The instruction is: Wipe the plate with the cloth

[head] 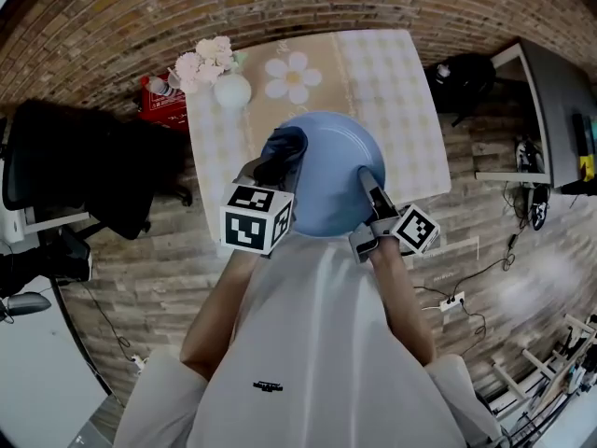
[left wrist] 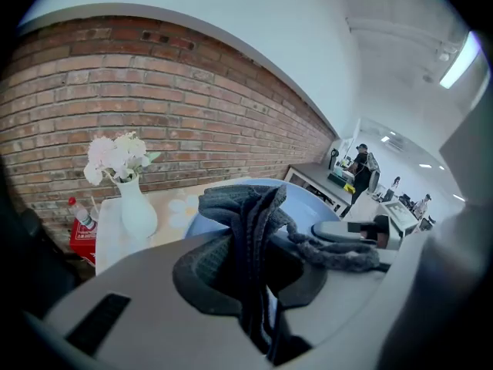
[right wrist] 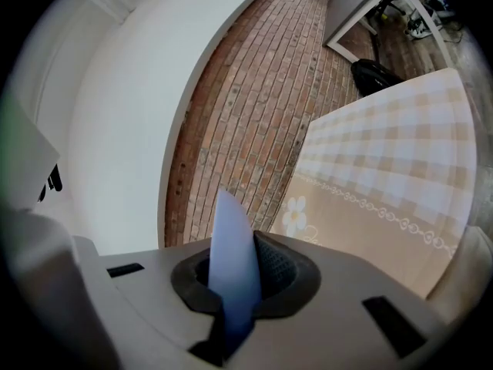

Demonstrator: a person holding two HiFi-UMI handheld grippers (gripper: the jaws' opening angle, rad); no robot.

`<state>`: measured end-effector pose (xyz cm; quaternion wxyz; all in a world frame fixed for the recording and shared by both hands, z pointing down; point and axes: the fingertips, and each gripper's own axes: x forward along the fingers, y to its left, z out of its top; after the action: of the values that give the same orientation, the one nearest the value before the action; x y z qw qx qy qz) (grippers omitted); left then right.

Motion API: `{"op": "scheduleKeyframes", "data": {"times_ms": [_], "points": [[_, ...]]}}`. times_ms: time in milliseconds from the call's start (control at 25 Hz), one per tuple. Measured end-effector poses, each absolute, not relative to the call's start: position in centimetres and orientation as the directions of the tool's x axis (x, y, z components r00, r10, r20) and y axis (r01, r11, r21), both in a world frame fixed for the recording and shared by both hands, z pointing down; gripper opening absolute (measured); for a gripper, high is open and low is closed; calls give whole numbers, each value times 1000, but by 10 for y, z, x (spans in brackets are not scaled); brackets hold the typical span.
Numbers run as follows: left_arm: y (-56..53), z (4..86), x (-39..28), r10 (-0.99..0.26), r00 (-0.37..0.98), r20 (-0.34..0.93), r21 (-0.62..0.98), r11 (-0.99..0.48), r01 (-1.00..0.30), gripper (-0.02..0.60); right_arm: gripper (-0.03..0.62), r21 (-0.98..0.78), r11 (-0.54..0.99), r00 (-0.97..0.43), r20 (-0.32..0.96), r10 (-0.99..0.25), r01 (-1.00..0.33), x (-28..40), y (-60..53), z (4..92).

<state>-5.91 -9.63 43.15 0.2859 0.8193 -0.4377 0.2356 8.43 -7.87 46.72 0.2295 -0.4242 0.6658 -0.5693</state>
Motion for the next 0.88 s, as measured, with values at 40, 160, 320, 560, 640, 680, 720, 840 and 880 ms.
{"op": "scheduleKeyframes", "data": {"times_ms": [40, 160, 320, 560, 640, 680, 720, 840, 880], "points": [[-98, 434, -61, -583, 500, 641, 256, -452, -855, 61, 58, -955, -4, -537, 171, -826, -297, 82, -78, 465], [-100, 439, -66, -585, 478, 655, 231, -447, -864, 61, 58, -959, 0, -543, 160, -824, -283, 77, -74, 462], [-101, 445, -71, -589, 446, 674, 192, -443, -876, 61, 58, -957, -12, -544, 174, -821, -289, 74, -66, 464], [-103, 447, -69, -583, 441, 682, 173, -457, -873, 61, 58, -956, -10, -555, 178, -813, -292, 68, -56, 465], [-104, 446, -67, -581, 445, 682, 169, -467, -868, 61, 58, -958, -7, -560, 173, -810, -287, 65, -53, 465], [-105, 445, -65, -579, 448, 681, 168, -471, -866, 61, 58, -959, -8, -562, 172, -809, -283, 64, -52, 465], [-105, 444, -64, -577, 450, 682, 167, -476, -863, 61, 58, -960, -11, -561, 173, -810, -280, 64, -51, 466], [-107, 444, -57, -563, 459, 687, 164, -496, -853, 61, 58, -956, -12, -557, 180, -811, -292, 66, -49, 465], [-107, 444, -54, -556, 463, 690, 162, -504, -848, 61, 58, -953, -9, -556, 183, -811, -301, 67, -49, 465]]}}
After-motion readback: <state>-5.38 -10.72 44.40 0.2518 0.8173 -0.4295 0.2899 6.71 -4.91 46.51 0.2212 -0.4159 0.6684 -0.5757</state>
